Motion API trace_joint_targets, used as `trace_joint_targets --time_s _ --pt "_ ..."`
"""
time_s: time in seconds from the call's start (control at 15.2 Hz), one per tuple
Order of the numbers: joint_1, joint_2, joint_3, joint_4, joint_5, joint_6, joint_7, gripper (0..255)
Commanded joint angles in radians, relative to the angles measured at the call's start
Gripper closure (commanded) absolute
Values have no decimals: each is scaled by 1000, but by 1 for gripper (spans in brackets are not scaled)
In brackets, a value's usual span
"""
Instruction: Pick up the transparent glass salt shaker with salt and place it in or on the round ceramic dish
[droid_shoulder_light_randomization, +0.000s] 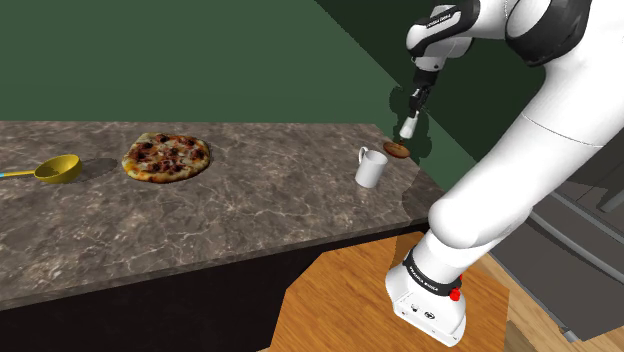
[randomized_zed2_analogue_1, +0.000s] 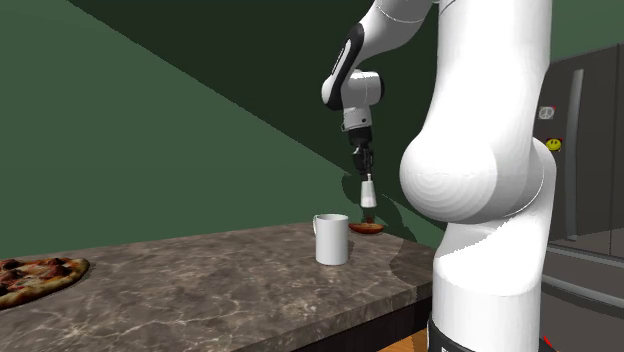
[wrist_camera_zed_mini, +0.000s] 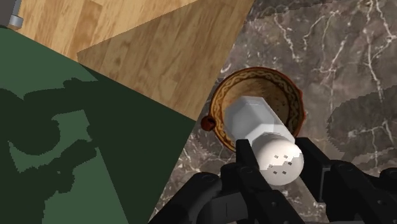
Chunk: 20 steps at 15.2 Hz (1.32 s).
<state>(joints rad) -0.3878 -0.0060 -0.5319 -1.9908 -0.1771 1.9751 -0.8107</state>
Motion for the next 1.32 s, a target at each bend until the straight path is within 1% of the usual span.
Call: trace_joint_targets --time_s 0.0,0.4,0.92,0.99,1.25 --pt "-2 8 -2 -20 3 28 0 255" --pt "-5 38 -5 -72 13 107 0 255" --pt "-6 41 -5 -75 14 113 0 255" --pt "-6 41 -5 -75 14 113 0 0" --pt "-6 41 -5 -75 14 113 0 0"
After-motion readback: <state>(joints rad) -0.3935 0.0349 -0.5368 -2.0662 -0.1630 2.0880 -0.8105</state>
